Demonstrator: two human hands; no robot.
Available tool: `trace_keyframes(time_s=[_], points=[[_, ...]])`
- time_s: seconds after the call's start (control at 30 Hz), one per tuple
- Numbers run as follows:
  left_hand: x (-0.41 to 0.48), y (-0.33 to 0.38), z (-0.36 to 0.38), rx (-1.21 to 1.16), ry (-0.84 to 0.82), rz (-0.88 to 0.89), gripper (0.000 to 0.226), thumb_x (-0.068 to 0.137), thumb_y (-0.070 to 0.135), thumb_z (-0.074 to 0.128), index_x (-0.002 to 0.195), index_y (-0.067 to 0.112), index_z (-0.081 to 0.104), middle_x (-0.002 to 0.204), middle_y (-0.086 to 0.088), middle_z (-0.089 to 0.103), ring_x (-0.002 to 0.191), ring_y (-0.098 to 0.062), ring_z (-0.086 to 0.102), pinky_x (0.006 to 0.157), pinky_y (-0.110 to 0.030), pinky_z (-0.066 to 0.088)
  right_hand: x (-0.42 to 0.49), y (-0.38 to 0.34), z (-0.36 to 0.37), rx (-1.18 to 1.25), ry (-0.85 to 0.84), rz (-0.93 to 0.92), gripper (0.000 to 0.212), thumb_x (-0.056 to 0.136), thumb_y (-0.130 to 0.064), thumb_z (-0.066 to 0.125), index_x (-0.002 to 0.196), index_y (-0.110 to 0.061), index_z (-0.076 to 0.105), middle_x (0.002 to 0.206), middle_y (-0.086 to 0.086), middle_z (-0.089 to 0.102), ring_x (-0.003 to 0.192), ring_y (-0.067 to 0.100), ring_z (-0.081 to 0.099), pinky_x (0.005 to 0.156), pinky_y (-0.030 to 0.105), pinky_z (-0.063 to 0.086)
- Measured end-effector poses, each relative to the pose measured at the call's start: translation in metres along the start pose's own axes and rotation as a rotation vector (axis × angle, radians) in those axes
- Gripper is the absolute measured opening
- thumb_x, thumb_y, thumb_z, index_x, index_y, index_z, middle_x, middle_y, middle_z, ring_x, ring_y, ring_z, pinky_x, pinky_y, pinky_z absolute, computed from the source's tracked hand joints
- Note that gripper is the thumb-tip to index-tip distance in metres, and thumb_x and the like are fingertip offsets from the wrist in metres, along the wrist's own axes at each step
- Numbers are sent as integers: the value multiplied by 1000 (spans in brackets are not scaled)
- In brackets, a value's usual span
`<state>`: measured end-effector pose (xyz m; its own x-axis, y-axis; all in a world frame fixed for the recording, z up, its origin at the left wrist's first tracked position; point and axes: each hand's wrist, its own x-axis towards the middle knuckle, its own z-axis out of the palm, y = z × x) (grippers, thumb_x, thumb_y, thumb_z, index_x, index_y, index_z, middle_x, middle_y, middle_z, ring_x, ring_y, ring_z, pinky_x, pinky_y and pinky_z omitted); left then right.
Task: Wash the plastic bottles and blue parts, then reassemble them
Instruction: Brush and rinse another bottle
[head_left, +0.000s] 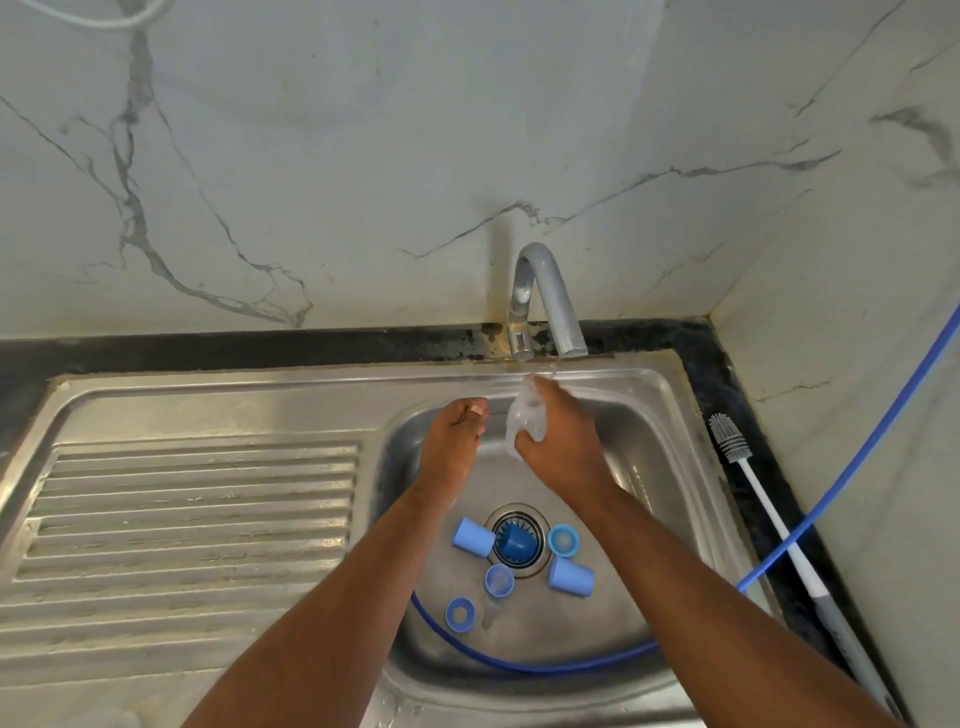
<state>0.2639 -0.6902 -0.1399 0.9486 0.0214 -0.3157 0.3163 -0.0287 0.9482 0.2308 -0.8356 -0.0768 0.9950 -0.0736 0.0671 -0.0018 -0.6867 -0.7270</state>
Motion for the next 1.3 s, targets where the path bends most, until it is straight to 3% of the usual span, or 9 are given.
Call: trace_keyframes(time_s=[0.3,0.43,0.53,0.67,0.77,0.93,1.07,1.17,1.3], points=[[-5,-9,6,-48,7,-41,27,88,35,55,91,11,66,80,-5,57,78,-20,51,76,-40,44,-2,-4,-3,58,8,112,64,79,-9,74,138,-24,52,124,-1,63,113,16,60,92,25,47],[-3,-9,8,-62,-7,-45,20,96,28,55,94,12,67,84,-5,59,81,-19,53,78,-39,46,3,0,-11,127,222,113,54,77,-10,75,126,-23,57,117,-4,63,106,13,59,88,27,49],[-6,-10,8,-46,2,-57,24,88,36,55,87,14,67,78,-3,59,78,-20,54,76,-40,47,1,0,-9,44,2,143,61,78,-7,73,134,-24,56,119,-1,63,108,14,59,86,21,43],[-6,-13,8,-31,-9,-68,26,92,35,55,90,10,64,80,-4,57,78,-21,52,74,-40,45,2,-4,-14,127,207,111,52,76,-8,75,123,-24,59,111,-9,61,102,9,57,84,21,48],[-7,-13,9,0,-9,-86,26,93,28,55,96,5,66,81,-8,60,78,-21,54,76,-40,47,-1,-2,-8,100,45,137,64,75,-4,73,133,-25,57,120,-4,64,111,13,59,90,22,47],[-1,-8,3,82,0,-73,10,81,33,55,76,35,64,84,-2,64,85,-17,58,82,-39,49,2,-3,-13,166,182,87,54,76,-8,75,123,-26,59,115,-8,64,106,11,61,87,24,48],[-7,1,3,56,-32,-75,21,87,1,58,83,20,66,75,1,64,75,-16,60,71,-32,52,0,-3,-9,96,25,135,62,75,-8,75,131,-27,57,113,-6,63,106,17,63,88,27,51],[-4,-4,2,197,-38,-12,30,79,0,71,87,29,67,81,5,70,81,-16,67,79,-33,55,3,-6,-18,161,208,104,54,77,-11,76,125,-25,57,111,-10,63,100,9,60,84,22,52],[-6,-7,3,259,13,-46,35,78,3,80,109,17,70,94,2,72,91,-13,68,84,-25,54,0,-1,-16,87,-19,165,61,76,-7,74,132,-26,56,116,-4,64,106,13,61,85,23,48]])
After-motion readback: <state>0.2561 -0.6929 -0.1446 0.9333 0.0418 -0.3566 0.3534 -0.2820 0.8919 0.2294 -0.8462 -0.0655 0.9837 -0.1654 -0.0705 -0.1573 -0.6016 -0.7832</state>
